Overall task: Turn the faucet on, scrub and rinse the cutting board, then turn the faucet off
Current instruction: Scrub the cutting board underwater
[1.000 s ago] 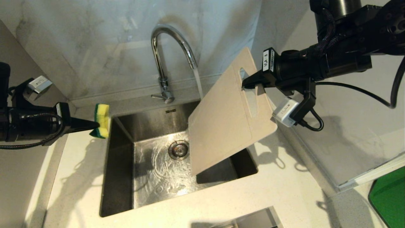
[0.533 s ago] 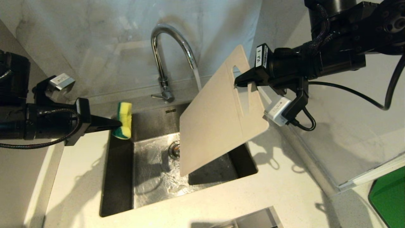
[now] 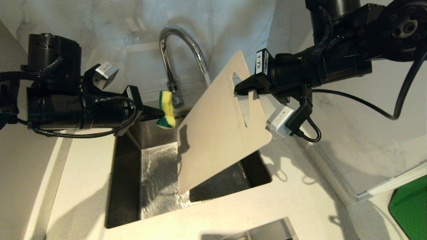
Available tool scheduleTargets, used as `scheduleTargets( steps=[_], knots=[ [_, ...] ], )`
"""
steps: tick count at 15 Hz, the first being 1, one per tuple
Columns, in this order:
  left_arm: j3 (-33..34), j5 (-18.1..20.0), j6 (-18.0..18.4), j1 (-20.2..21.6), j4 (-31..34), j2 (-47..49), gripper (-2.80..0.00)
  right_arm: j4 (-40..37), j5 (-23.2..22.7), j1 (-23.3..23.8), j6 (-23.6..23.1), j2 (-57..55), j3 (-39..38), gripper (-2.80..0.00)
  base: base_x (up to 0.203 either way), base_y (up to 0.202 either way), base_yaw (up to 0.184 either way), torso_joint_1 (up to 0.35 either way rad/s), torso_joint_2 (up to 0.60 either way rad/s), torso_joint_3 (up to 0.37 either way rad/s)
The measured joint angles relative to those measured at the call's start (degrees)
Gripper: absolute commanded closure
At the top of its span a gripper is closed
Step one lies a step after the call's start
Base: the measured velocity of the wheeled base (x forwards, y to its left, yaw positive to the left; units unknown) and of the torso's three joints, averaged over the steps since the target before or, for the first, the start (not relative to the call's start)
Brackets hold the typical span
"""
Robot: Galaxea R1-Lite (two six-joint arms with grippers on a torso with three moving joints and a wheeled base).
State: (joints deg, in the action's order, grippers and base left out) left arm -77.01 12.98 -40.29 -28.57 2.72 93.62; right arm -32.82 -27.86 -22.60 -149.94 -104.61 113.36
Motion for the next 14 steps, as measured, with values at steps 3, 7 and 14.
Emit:
scheduleTargets(
  steps=[3,7,14],
  knots=[
    [-6.0,0.0,-2.2,-1.8,0.2,4.2,0.00,0.0,0.0,-0.4,0.1,0.0,-0.1,0.00,0.000,0.000,0.000,0.000,0.00,0.000],
    [-12.3,-0.6,-2.4,-5.0,0.6,8.0,0.00,0.2,0.0,-0.8,0.9,0.2,0.0,0.00,0.000,0.000,0.000,0.000,0.00,0.000],
    [-17.9,-0.6,-3.5,-6.7,1.6,11.8,0.00,0.2,0.1,-1.0,2.1,1.0,0.0,0.00,0.000,0.000,0.000,0.000,0.00,0.000]
  ],
)
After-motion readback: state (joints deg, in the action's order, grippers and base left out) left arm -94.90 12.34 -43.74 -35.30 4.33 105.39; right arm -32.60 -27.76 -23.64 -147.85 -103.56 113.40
